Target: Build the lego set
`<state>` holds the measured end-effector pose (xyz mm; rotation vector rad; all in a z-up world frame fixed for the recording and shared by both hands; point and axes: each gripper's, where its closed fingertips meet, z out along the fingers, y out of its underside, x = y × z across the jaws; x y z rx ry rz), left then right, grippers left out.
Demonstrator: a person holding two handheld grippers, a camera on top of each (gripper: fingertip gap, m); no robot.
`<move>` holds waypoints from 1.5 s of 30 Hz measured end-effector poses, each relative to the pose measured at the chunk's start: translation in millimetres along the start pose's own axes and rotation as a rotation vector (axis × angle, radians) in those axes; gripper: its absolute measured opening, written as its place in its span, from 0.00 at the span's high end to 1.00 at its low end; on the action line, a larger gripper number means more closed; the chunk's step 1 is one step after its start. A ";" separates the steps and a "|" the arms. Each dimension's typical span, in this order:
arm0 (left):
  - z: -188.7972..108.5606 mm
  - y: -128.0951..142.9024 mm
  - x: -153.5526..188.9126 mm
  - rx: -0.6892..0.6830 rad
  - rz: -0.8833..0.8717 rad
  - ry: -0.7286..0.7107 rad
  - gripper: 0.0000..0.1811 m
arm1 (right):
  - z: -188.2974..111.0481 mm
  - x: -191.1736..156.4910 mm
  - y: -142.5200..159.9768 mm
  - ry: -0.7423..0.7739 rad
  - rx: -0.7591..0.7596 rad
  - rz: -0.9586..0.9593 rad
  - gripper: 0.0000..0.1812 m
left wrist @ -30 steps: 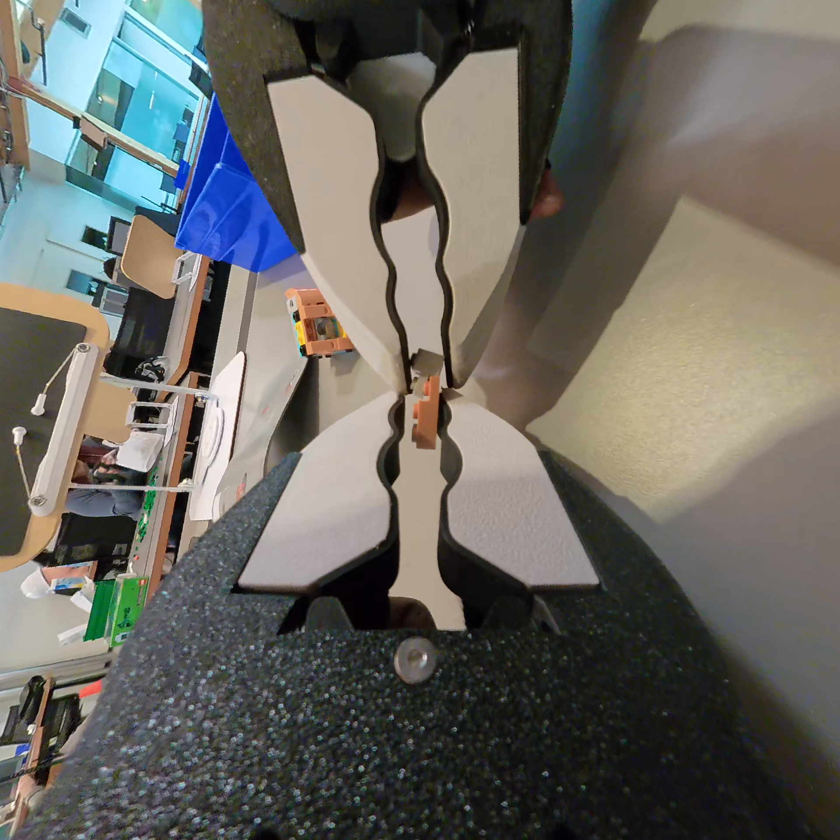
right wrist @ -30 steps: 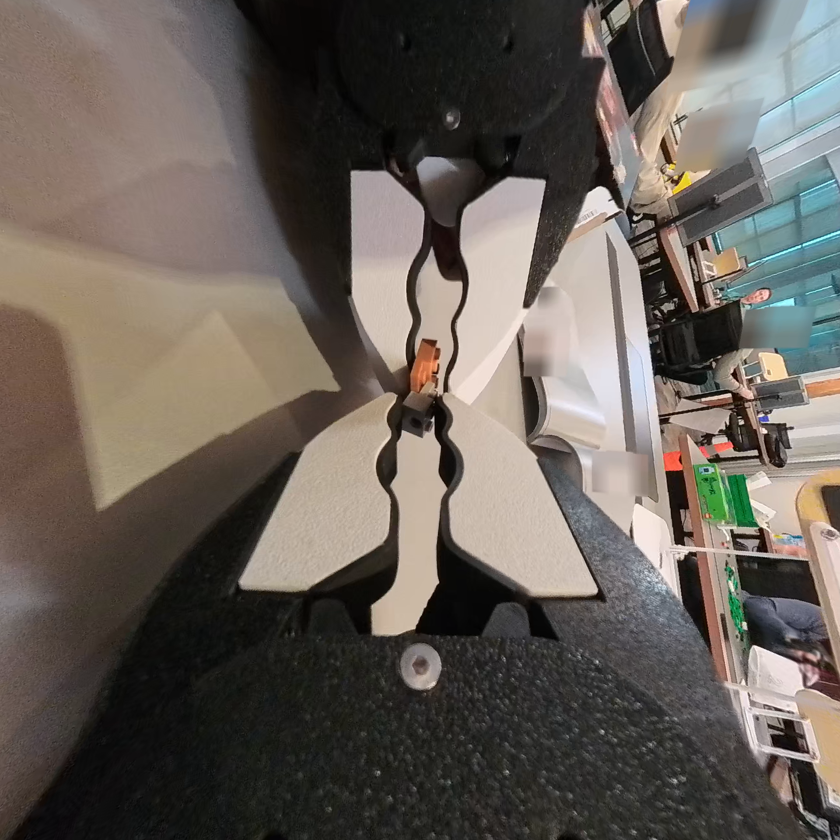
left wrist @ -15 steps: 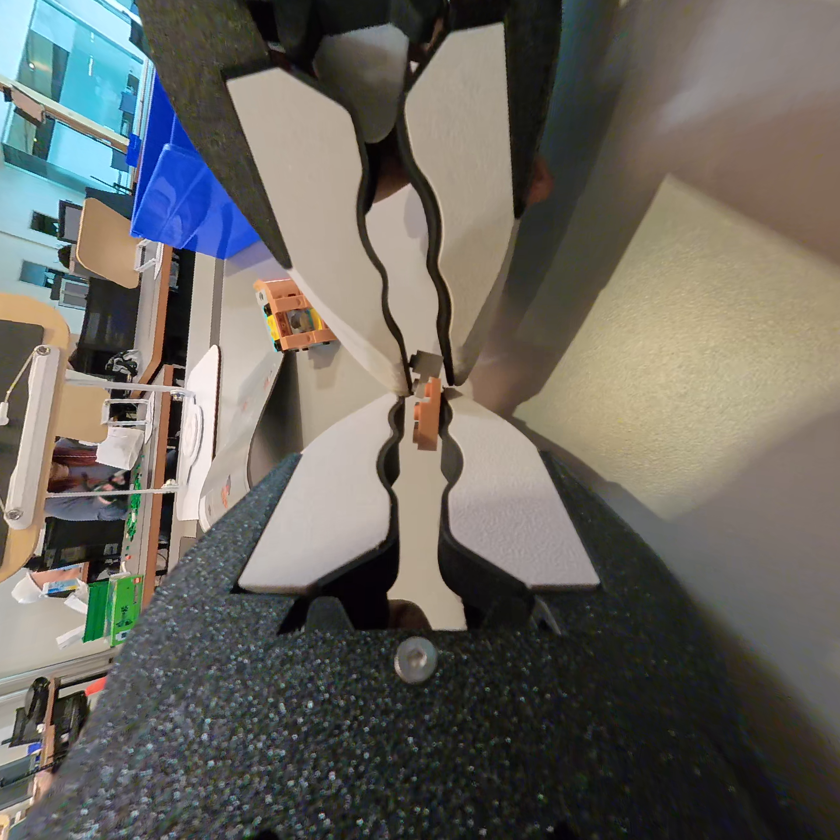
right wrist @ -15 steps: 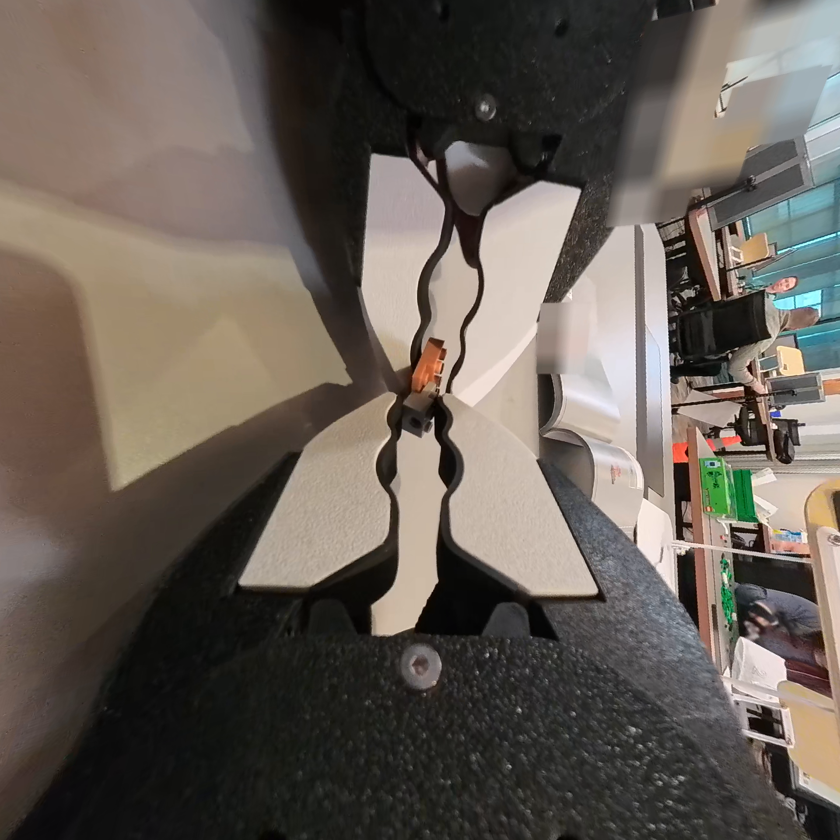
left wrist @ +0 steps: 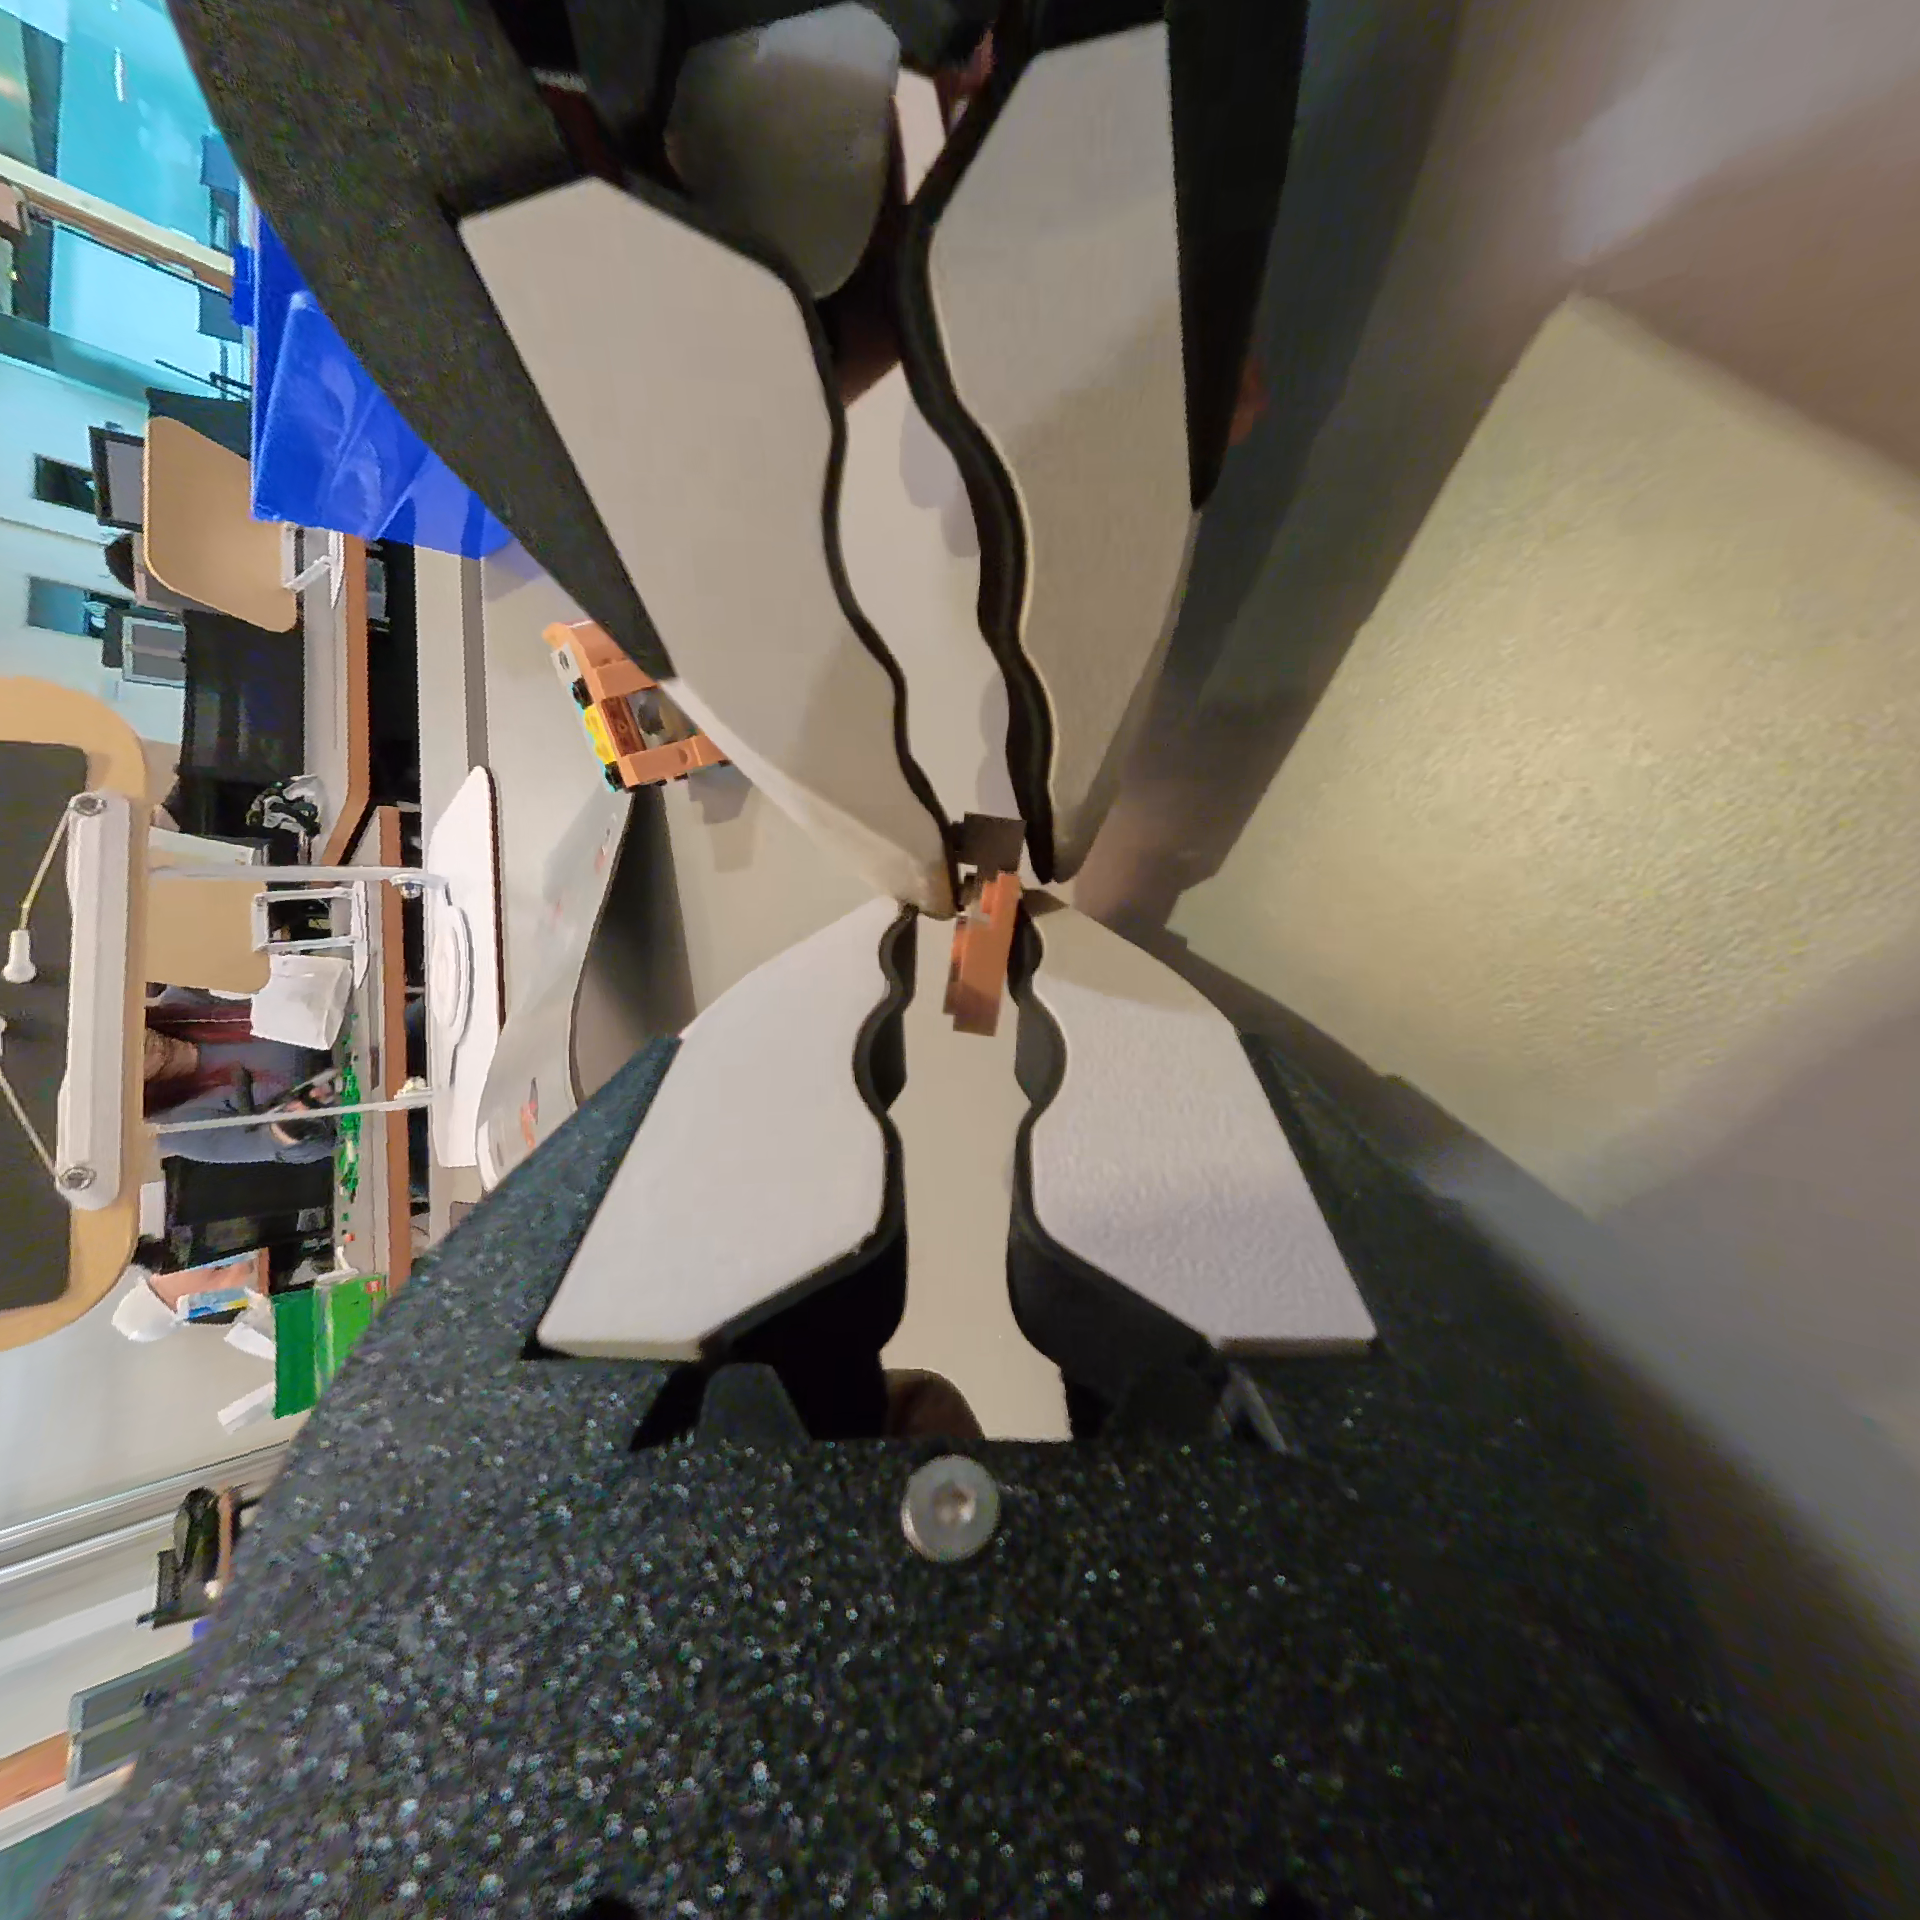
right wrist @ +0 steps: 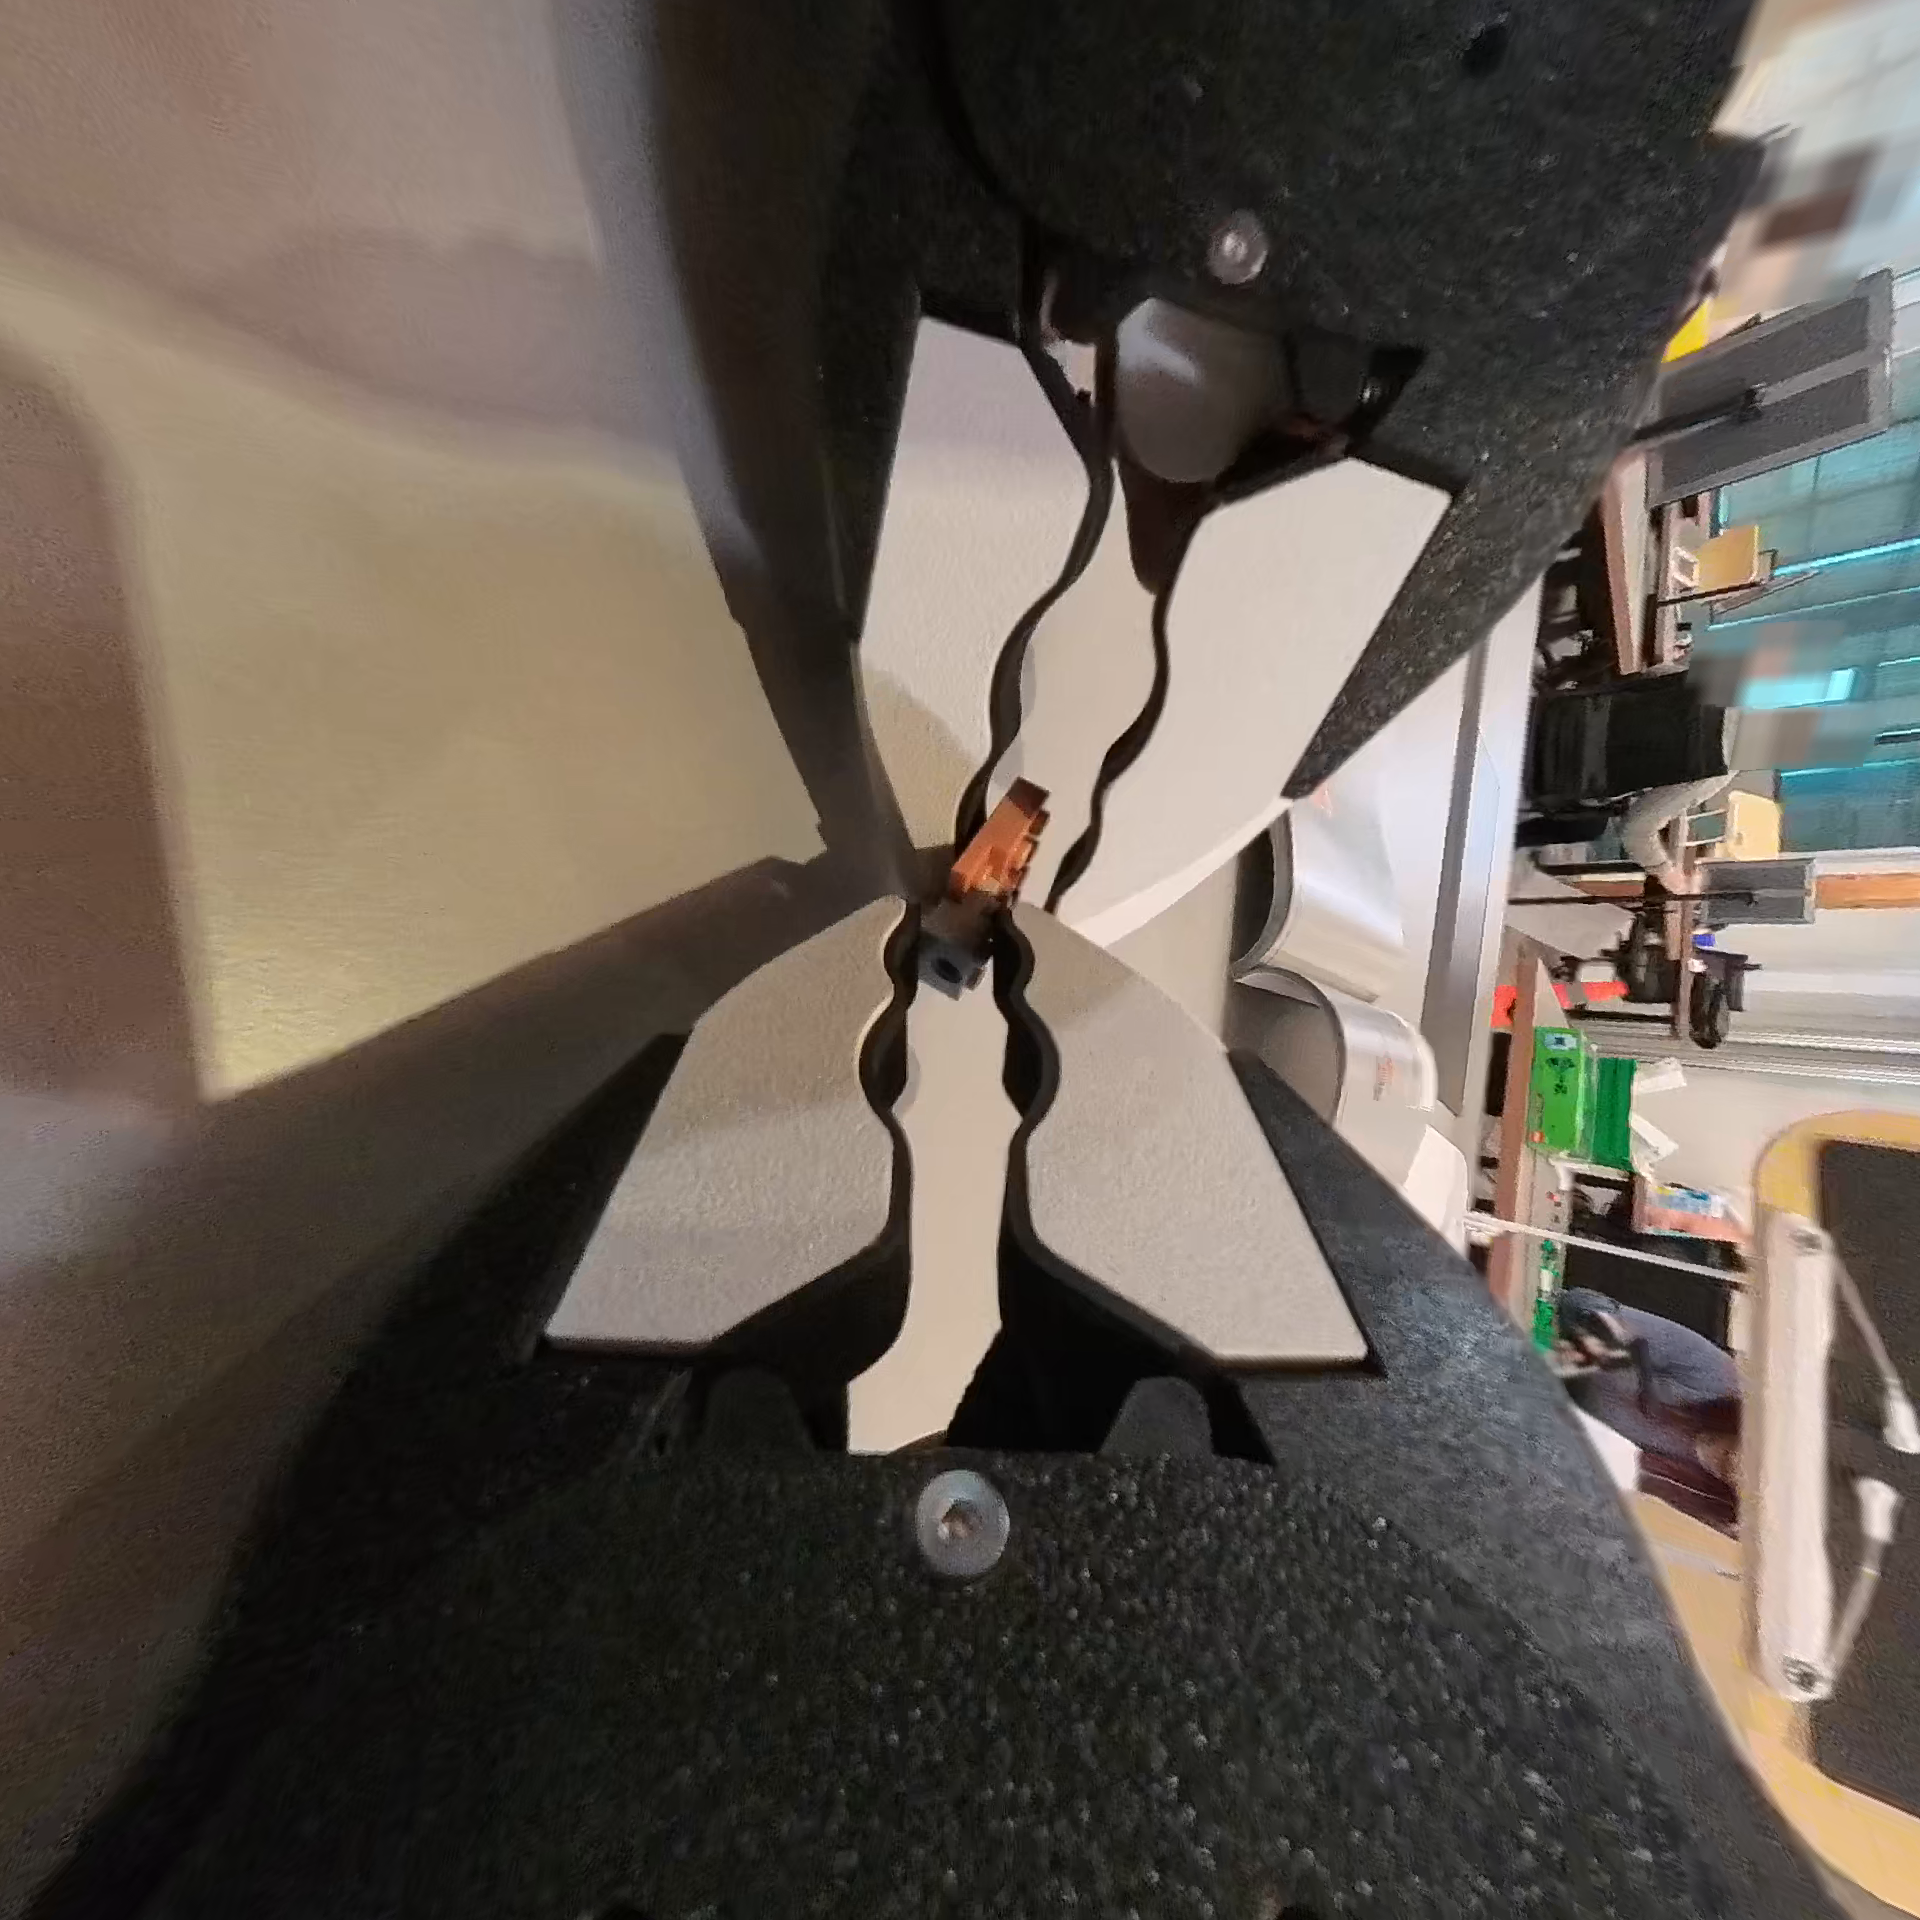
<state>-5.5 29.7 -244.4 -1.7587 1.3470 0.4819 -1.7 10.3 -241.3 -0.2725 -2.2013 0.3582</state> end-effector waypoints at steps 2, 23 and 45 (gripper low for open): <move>0.0 0.3 -0.1 0.003 -0.001 -0.001 0.91 | 0.3 0.2 -0.3 -0.002 0.005 0.008 0.93; -2.0 0.7 -16.1 0.105 -0.120 -0.086 0.92 | -1.8 15.2 0.5 0.078 0.071 0.076 0.89; -2.2 0.2 -26.7 0.159 -0.157 -0.168 0.94 | -6.3 32.6 16.4 0.224 0.060 0.091 0.93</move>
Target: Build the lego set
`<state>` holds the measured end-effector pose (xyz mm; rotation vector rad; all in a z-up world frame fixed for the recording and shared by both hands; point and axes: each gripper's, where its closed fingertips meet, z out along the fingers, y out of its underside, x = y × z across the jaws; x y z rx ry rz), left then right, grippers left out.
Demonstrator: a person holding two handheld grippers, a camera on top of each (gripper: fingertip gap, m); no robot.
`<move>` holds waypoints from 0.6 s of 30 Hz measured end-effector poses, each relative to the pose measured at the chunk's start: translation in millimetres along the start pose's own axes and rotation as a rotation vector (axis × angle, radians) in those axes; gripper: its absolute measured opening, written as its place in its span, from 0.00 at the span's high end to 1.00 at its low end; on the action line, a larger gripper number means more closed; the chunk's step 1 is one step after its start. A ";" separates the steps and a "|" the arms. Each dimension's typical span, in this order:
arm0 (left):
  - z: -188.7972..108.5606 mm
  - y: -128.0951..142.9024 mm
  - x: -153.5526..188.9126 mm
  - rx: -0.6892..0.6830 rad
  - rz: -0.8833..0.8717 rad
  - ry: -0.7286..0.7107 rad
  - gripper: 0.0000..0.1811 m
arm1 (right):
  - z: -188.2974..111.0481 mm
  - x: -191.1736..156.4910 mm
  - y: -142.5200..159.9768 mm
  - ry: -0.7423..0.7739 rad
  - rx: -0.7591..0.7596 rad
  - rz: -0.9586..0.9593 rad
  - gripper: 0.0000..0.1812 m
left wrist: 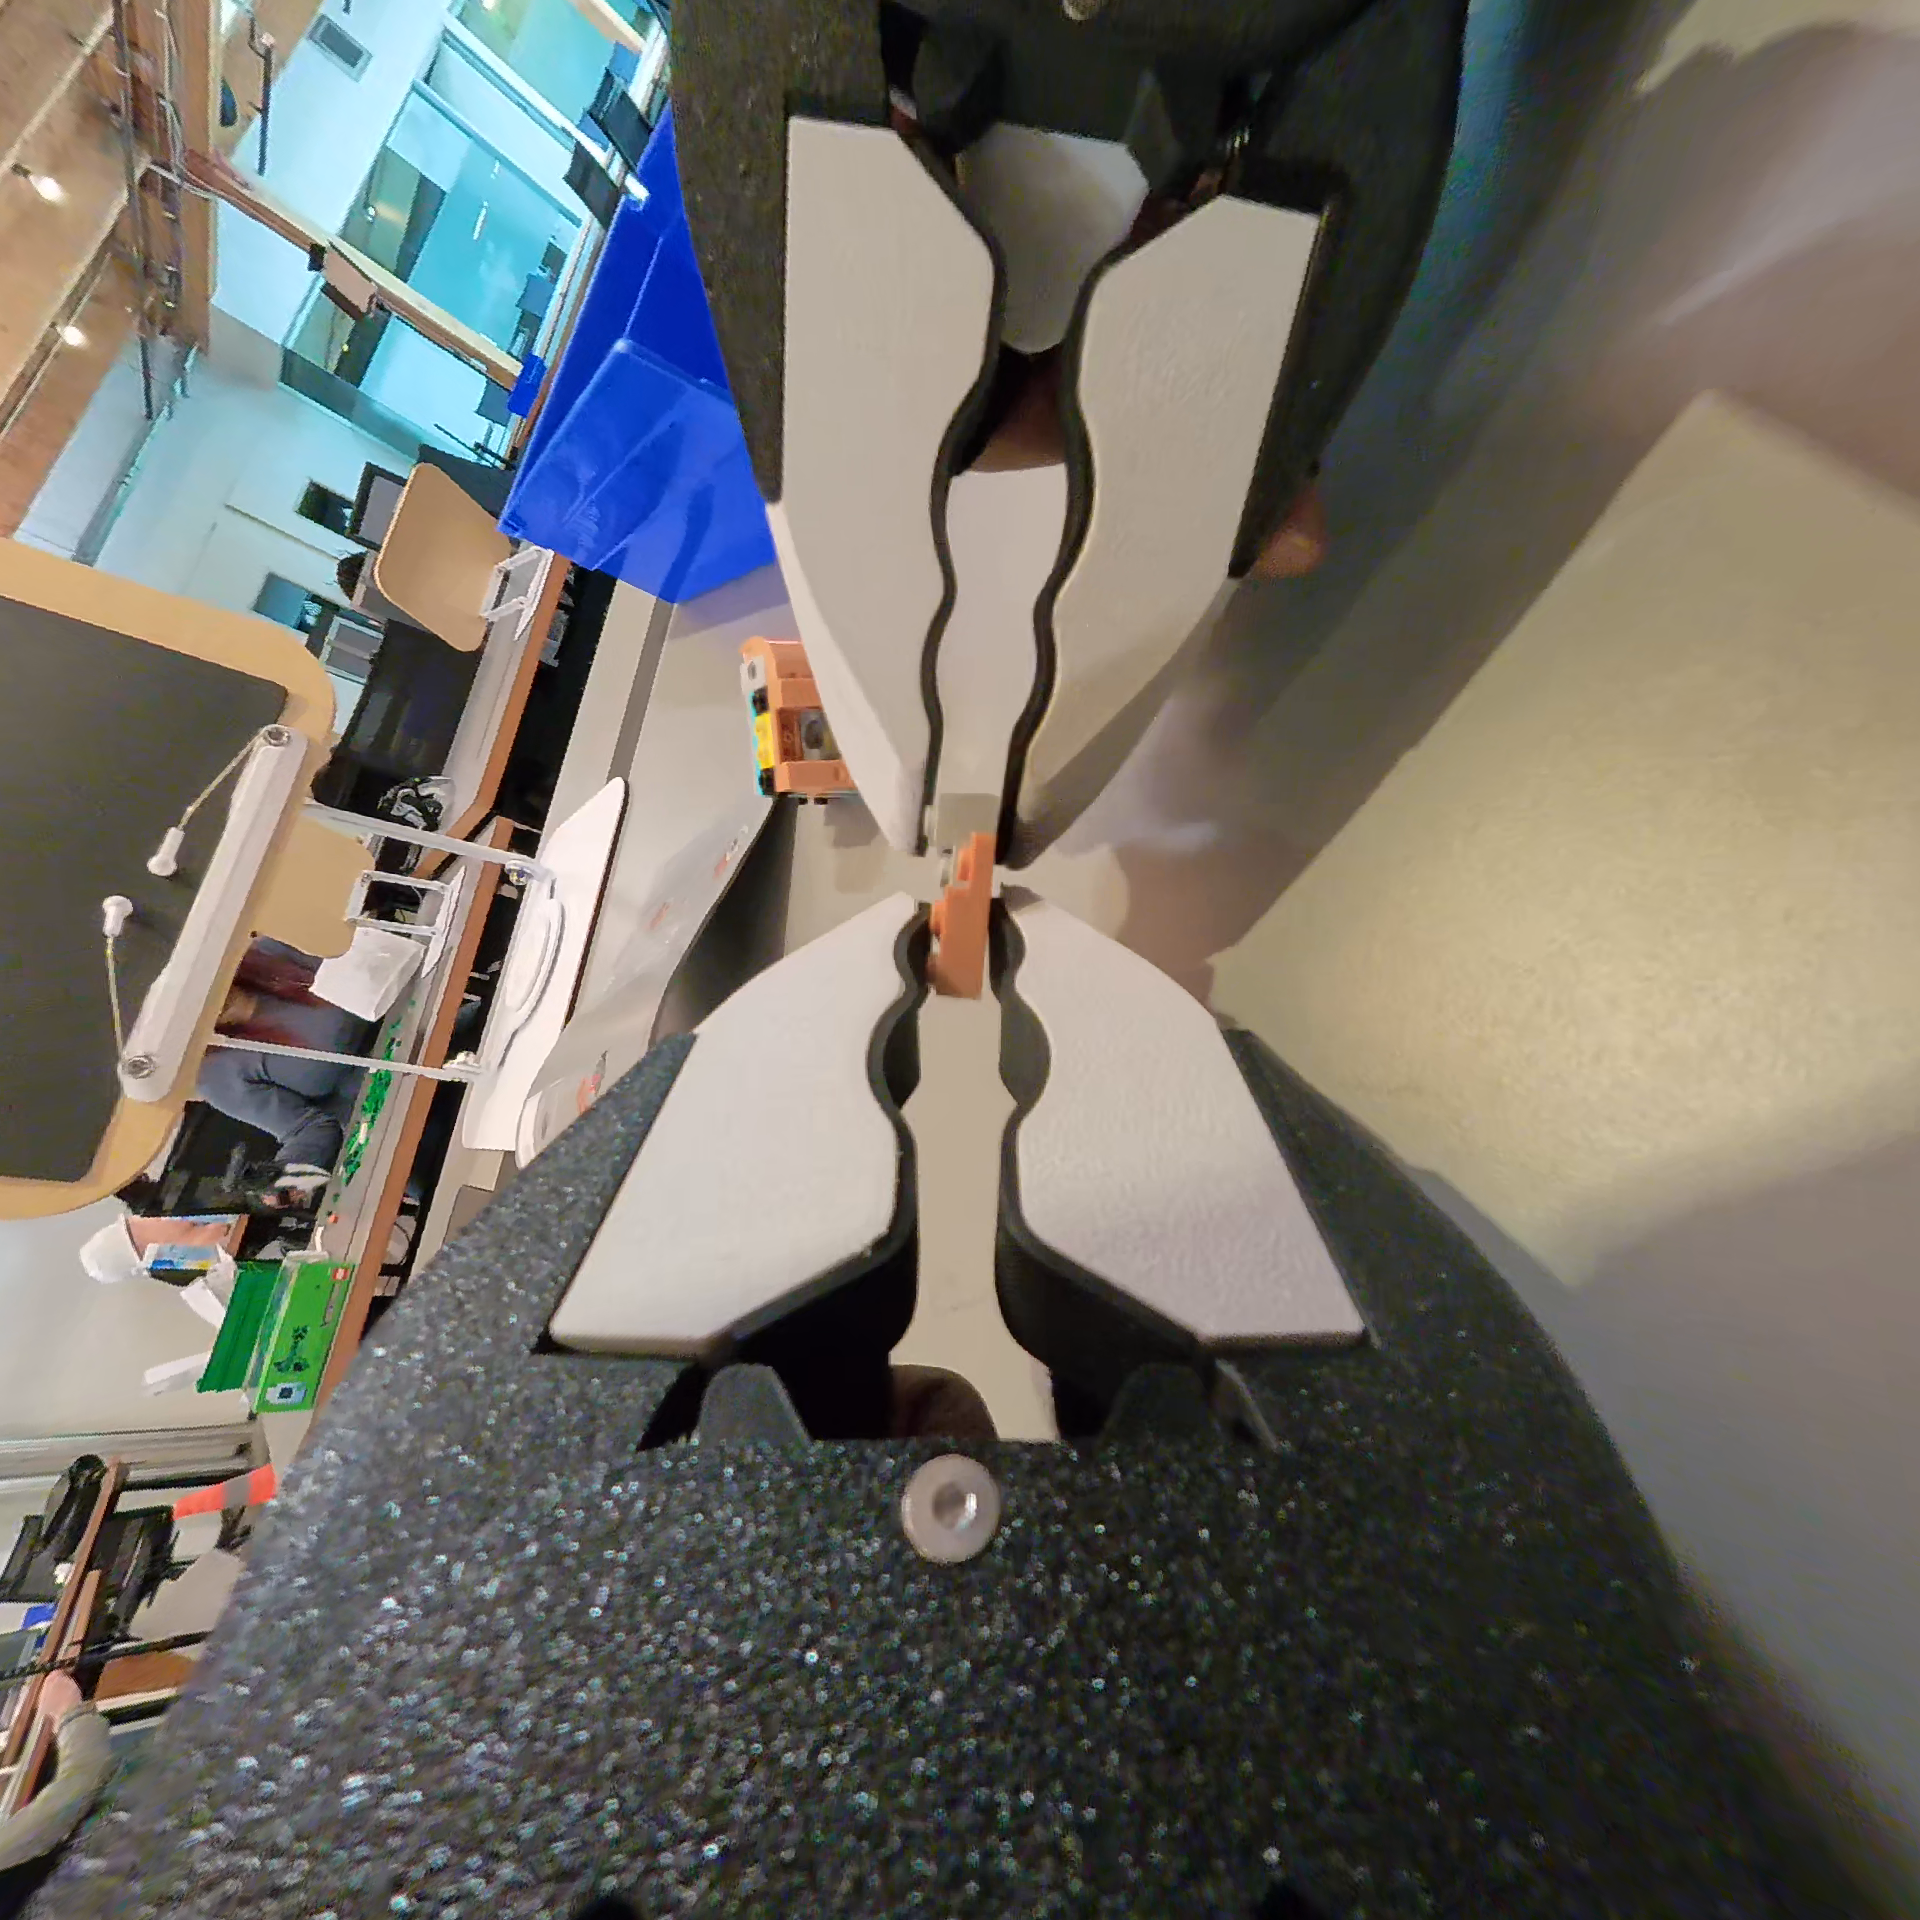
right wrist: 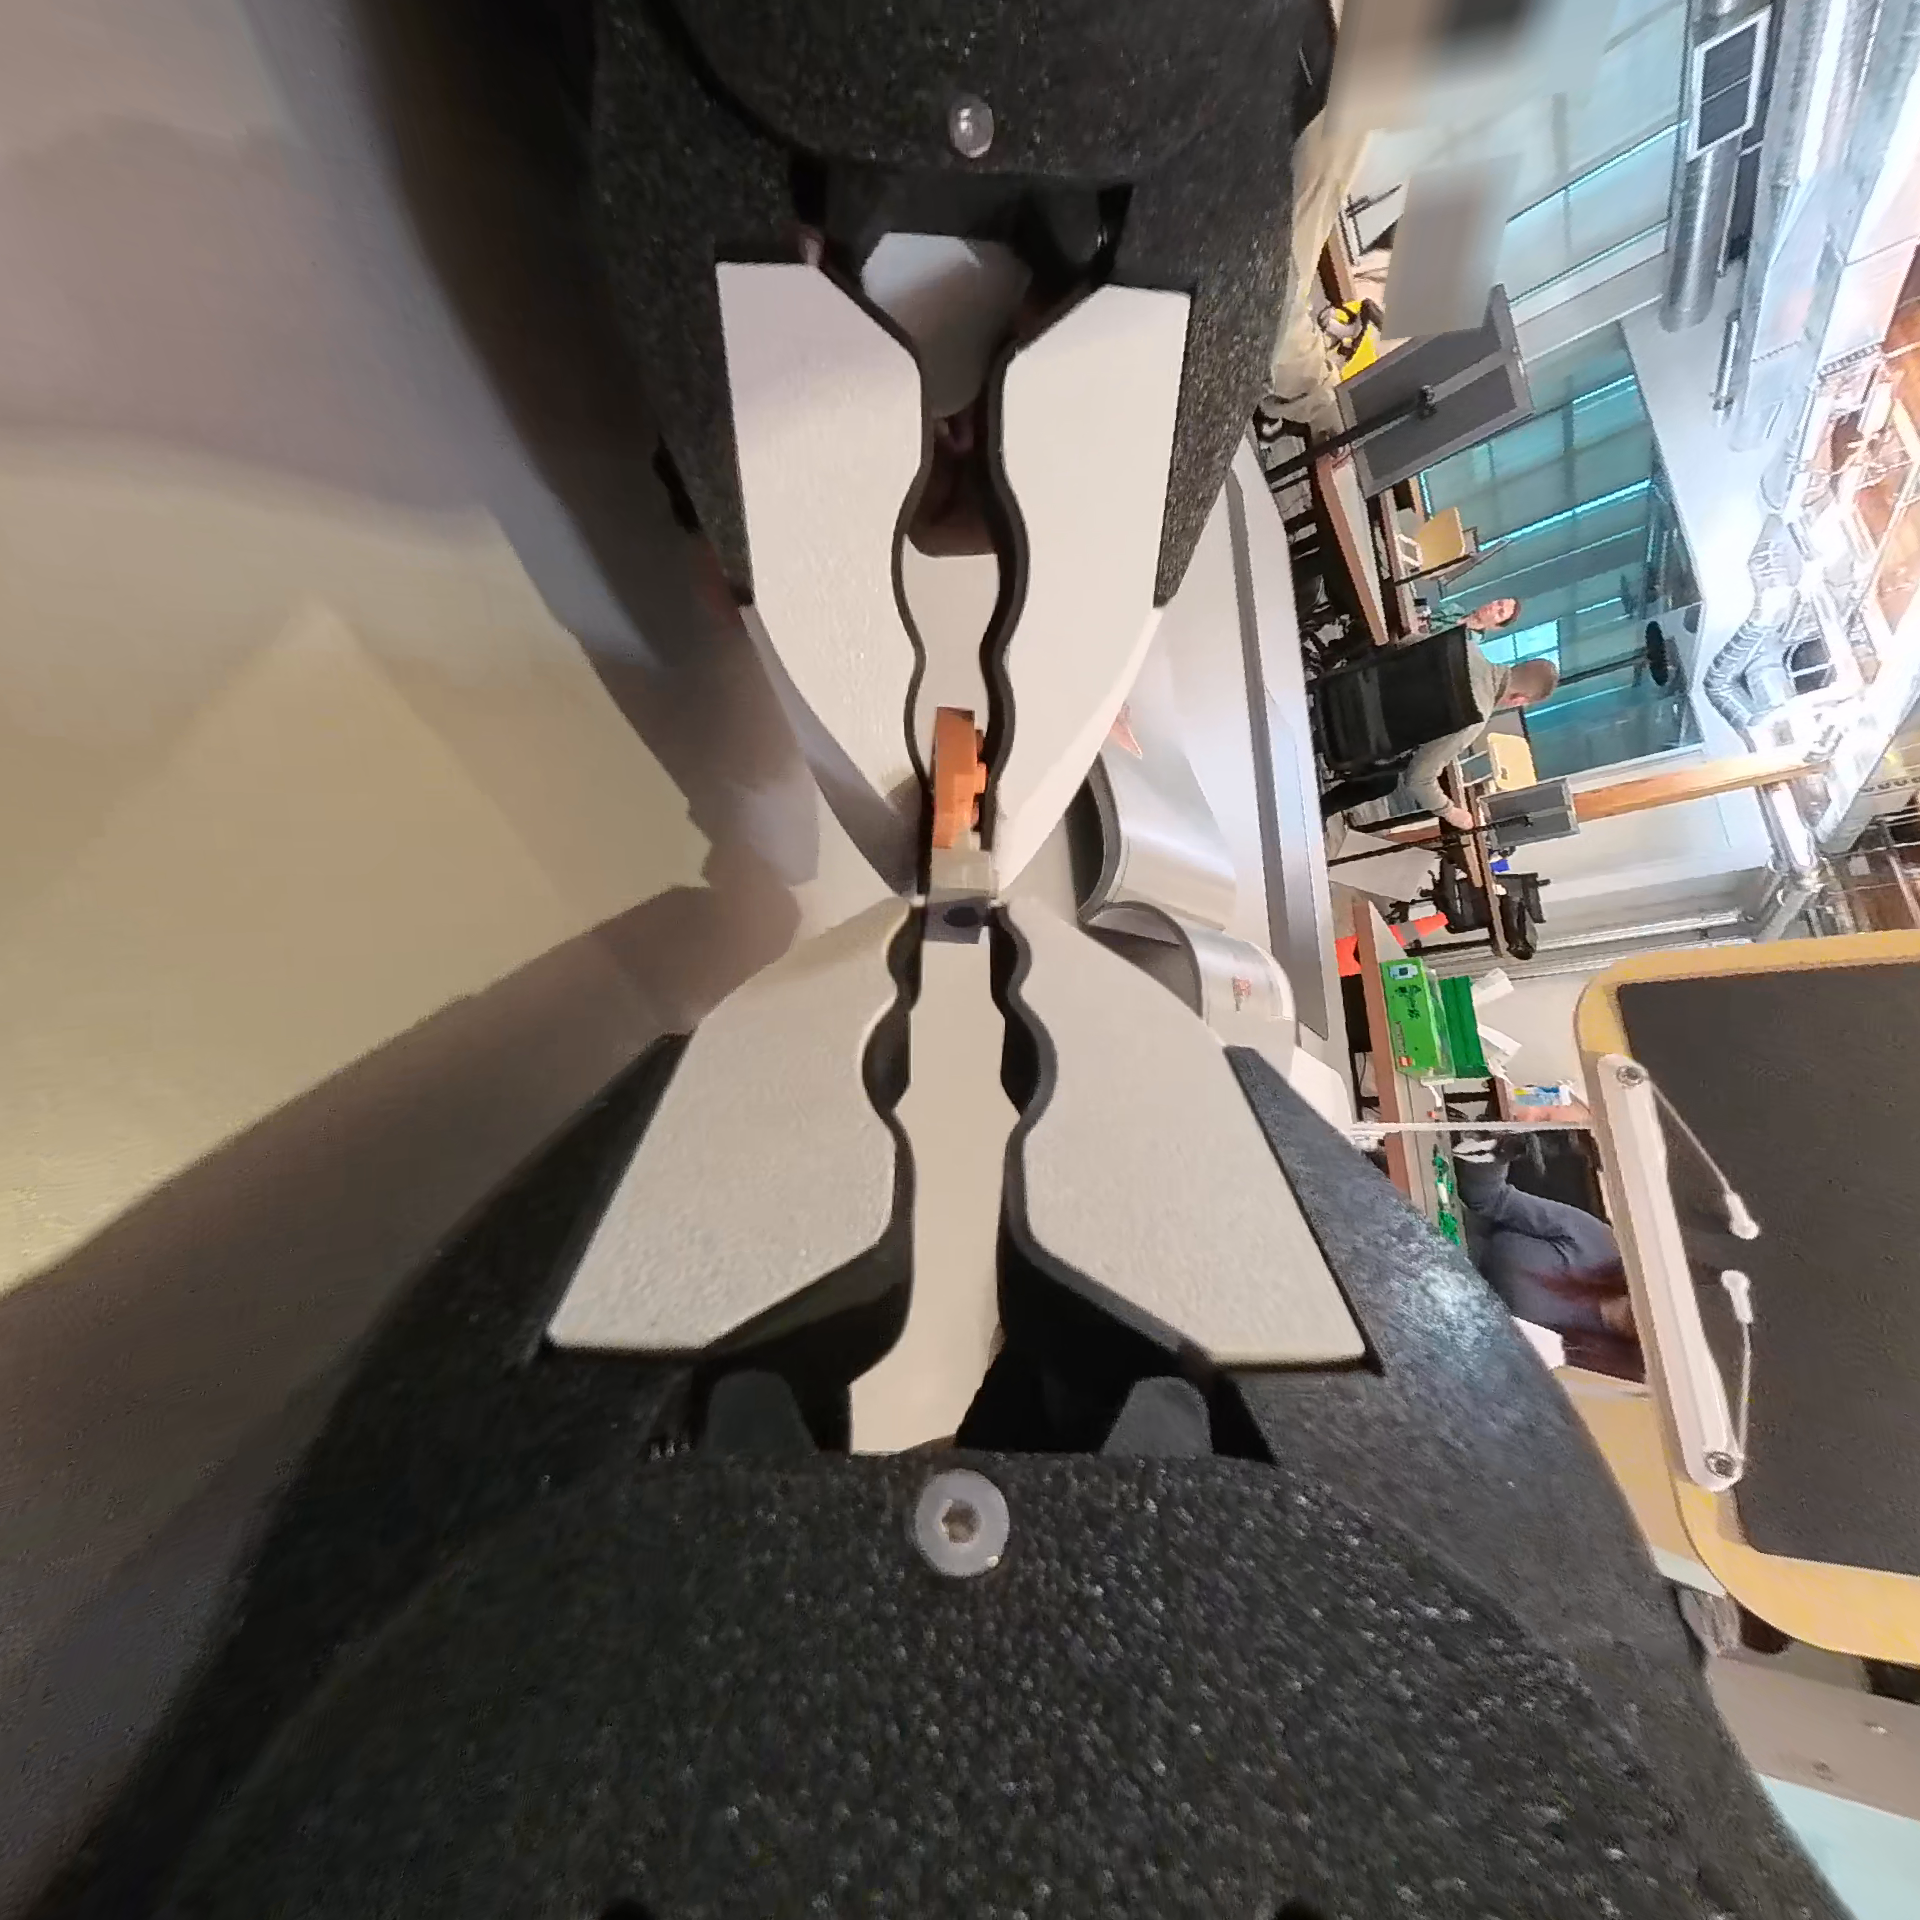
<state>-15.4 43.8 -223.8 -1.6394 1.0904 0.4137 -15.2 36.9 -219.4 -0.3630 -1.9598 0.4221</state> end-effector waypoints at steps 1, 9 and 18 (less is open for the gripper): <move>0.1 0.8 0.6 -0.003 0.001 0.003 0.94 | 0.5 -0.7 2.1 -0.001 -0.008 -0.006 0.93; -7.7 17.9 9.1 -0.026 -0.247 0.192 0.82 | 0.7 1.1 11.4 0.053 -0.040 -0.119 0.93; -38.2 -27.7 -0.6 0.341 -0.858 0.578 0.71 | -12.3 10.2 -25.4 0.208 0.130 -0.288 0.93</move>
